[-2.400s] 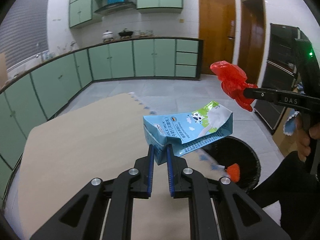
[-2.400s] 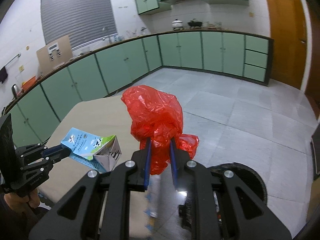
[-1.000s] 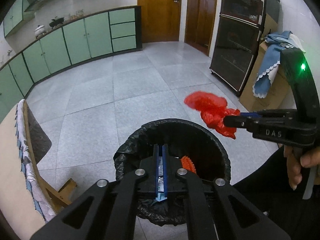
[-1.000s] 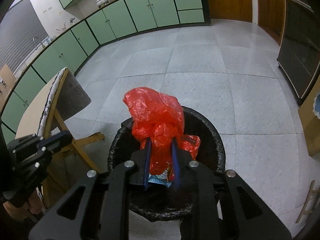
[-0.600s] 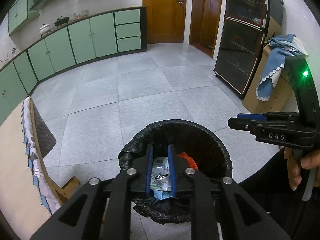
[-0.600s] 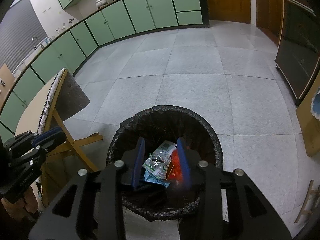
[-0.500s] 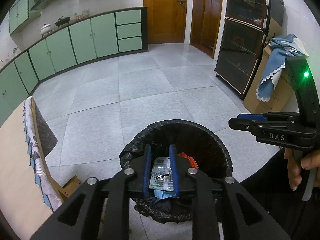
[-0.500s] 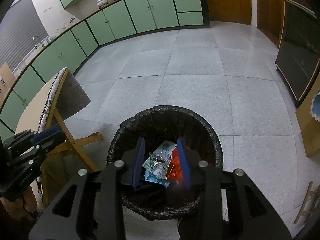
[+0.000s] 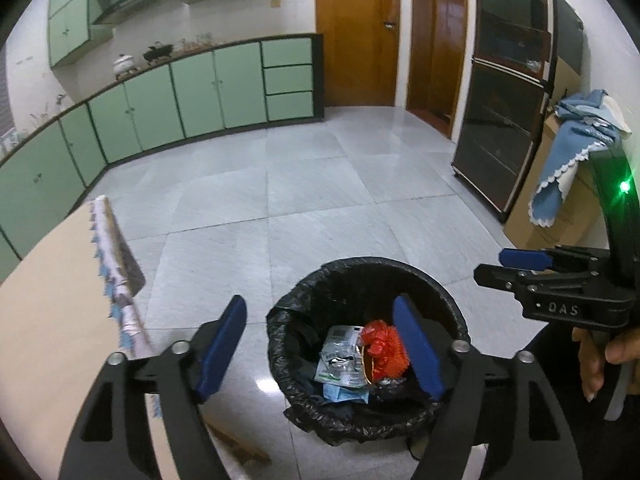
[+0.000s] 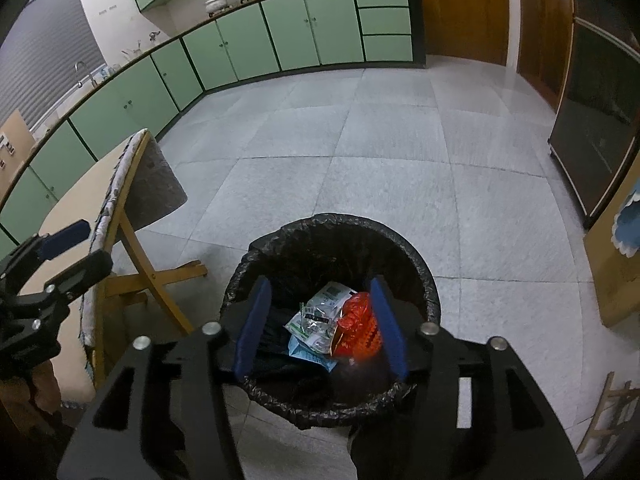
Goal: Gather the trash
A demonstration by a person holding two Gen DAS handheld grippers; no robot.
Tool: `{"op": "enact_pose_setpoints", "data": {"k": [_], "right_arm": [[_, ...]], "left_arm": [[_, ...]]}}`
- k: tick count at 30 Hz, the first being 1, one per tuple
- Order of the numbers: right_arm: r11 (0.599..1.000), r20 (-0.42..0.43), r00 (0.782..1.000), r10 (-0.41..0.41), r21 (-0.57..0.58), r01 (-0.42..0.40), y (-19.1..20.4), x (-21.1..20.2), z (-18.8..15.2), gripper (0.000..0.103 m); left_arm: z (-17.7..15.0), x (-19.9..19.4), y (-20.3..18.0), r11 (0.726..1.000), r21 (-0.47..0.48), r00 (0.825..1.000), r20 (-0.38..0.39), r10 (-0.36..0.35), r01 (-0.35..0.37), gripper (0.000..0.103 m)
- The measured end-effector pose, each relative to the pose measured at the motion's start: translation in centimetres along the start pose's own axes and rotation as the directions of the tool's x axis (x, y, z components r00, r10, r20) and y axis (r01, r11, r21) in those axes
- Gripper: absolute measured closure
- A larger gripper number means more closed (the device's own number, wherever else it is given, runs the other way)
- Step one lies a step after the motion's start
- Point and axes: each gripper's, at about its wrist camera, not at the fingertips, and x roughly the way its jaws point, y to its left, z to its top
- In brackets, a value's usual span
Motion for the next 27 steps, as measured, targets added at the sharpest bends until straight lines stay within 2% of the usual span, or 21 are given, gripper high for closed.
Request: {"op": "enact_pose_setpoints", "data": {"k": [8, 10, 16, 20, 22, 25, 27], "right_arm": [[0.998, 0.046, 0.999, -0.01, -0.062, 0.012, 2.5, -3.7, 0.0, 0.03], [0.997, 0.055, 0.998, -0.012, -0.077, 0.016, 3.3, -4.8, -0.1, 0.022], [0.99, 0.094, 0.996, 0.0, -0.142, 0.013, 5.9, -8.7, -0.1, 0.012], [0.986, 0.129, 0.991, 0.022, -0.164, -0.001, 7.9, -11.6, -0.3, 0.007], [0.986, 0.15, 0.988, 0.025, -0.17, 0.0, 9.0, -12.8, -0.3, 0.005], [0.979, 0.213, 0.977, -0.022, -0.193, 0.065, 11.1, -14.9, -0.4, 0.005], [0.978, 0.237, 0.972, -0.011, -0.202, 0.06, 12.3, -16.2, -0.5, 0.005]], "left_arm": [[-0.1, -5.9, 0.9, 0.996, -0.04, 0.996, 0.044, 0.078, -0.076, 0.013], [-0.2, -7.8, 1.3, 0.993, -0.061, 0.993, 0.051, 0.103, -0.1, 0.012], [-1.3, -12.9, 2.2, 0.98, -0.137, 0.985, 0.071, 0.157, -0.146, 0.006], [-2.2, -16.7, 2.4, 0.958, -0.163, 0.963, 0.093, 0.254, -0.237, 0.006], [-2.7, -18.3, 2.7, 0.948, -0.189, 0.956, 0.094, 0.279, -0.258, 0.006], [-3.3, -20.8, 2.9, 0.927, -0.228, 0.94, 0.096, 0.326, -0.298, 0.006], [-3.8, -22.5, 3.1, 0.907, -0.262, 0.926, 0.096, 0.364, -0.329, 0.006]]}}
